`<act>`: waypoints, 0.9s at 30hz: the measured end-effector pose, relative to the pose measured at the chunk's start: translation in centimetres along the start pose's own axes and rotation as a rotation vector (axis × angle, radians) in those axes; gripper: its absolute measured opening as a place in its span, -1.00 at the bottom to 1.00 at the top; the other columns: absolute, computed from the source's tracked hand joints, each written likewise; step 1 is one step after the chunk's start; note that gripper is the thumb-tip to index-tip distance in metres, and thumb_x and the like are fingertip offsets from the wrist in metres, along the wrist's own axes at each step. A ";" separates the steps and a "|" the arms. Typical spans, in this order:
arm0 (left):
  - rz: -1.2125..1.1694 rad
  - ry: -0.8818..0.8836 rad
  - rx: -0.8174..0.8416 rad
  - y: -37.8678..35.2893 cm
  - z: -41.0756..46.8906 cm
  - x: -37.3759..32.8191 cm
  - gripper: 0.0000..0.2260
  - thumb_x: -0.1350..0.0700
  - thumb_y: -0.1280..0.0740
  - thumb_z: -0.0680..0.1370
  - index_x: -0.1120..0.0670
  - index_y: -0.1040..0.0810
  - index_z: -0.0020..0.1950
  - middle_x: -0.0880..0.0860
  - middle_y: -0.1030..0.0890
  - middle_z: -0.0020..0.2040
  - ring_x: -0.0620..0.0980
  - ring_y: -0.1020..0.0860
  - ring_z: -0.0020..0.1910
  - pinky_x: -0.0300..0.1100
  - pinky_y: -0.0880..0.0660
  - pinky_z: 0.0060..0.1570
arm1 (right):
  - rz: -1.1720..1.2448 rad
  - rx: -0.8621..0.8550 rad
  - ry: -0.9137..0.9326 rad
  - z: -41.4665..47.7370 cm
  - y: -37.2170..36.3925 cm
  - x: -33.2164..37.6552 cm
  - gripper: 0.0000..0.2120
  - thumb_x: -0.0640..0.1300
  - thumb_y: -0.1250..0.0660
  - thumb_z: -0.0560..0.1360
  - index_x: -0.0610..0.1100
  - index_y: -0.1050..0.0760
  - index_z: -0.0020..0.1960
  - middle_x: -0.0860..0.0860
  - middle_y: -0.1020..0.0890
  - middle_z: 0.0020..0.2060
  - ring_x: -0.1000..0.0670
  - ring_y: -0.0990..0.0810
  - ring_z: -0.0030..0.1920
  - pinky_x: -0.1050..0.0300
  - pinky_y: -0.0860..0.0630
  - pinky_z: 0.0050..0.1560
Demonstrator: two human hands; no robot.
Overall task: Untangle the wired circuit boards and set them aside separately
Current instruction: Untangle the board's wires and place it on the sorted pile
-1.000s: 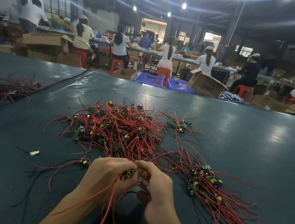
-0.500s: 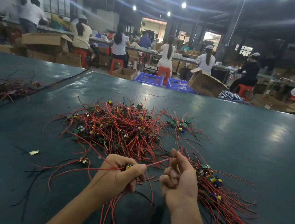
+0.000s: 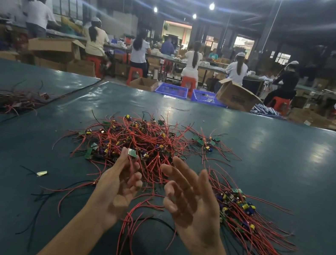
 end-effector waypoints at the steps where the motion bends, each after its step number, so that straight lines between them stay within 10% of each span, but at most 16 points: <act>1: 0.006 0.014 0.057 -0.1 -0.1 -0.1 -0.73 -0.14 -0.39 0.37 0.07 -0.59 -0.22 -0.01 -0.55 -0.34 -0.12 -0.49 -0.46 -0.29 -0.49 -0.47 | 0.001 -0.039 -0.028 0.1 0.0 -0.1 -0.41 0.34 -0.50 0.26 -0.11 -0.70 0.04 -0.07 -0.70 -0.05 0.10 -0.49 -0.37 0.29 -0.33 -0.46; 8: 0.041 0.157 0.235 -1.4 -1.0 1.0 -0.63 -0.18 -0.22 0.44 0.08 -0.44 -0.40 0.02 -0.36 -0.41 -0.04 -0.34 -0.45 -0.16 -0.30 -0.29 | -0.393 -0.382 -0.151 0.6 -0.2 -2.3 -0.61 0.23 -0.40 0.28 -0.08 -0.74 -0.21 0.14 -0.44 -0.56 0.20 -0.34 -0.60 0.38 -0.25 -0.56; 23: 0.294 0.024 0.348 -1.3 -1.6 2.2 -0.70 0.04 -0.15 0.41 0.09 -0.66 -0.24 0.11 -0.50 -0.34 0.00 -0.43 -0.38 -0.12 -0.33 -0.30 | -0.057 -0.534 -0.121 0.4 0.2 -2.7 -0.89 -0.12 -0.49 0.40 -0.18 -0.68 -0.18 -0.14 -0.68 -0.31 -0.09 -0.63 -0.34 0.13 -0.57 -0.35; 27: 0.606 -0.245 0.254 -1.1 -1.5 2.0 -0.58 -0.23 -0.27 0.51 0.06 -0.61 -0.33 0.10 -0.55 -0.38 -0.04 -0.48 -0.42 -0.24 -0.46 -0.36 | -0.157 -0.544 -0.101 0.4 0.4 -2.6 -0.84 -0.05 -0.49 0.42 -0.08 -0.65 -0.30 -0.07 -0.51 -0.44 -0.03 -0.50 -0.39 0.13 -0.50 -0.31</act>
Point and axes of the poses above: each hand's wrist, its own z-axis towards the middle knuckle, its own y-axis out of the back of the hand, x = y × z, the point moved 3 cm from there along z, towards the middle knuckle
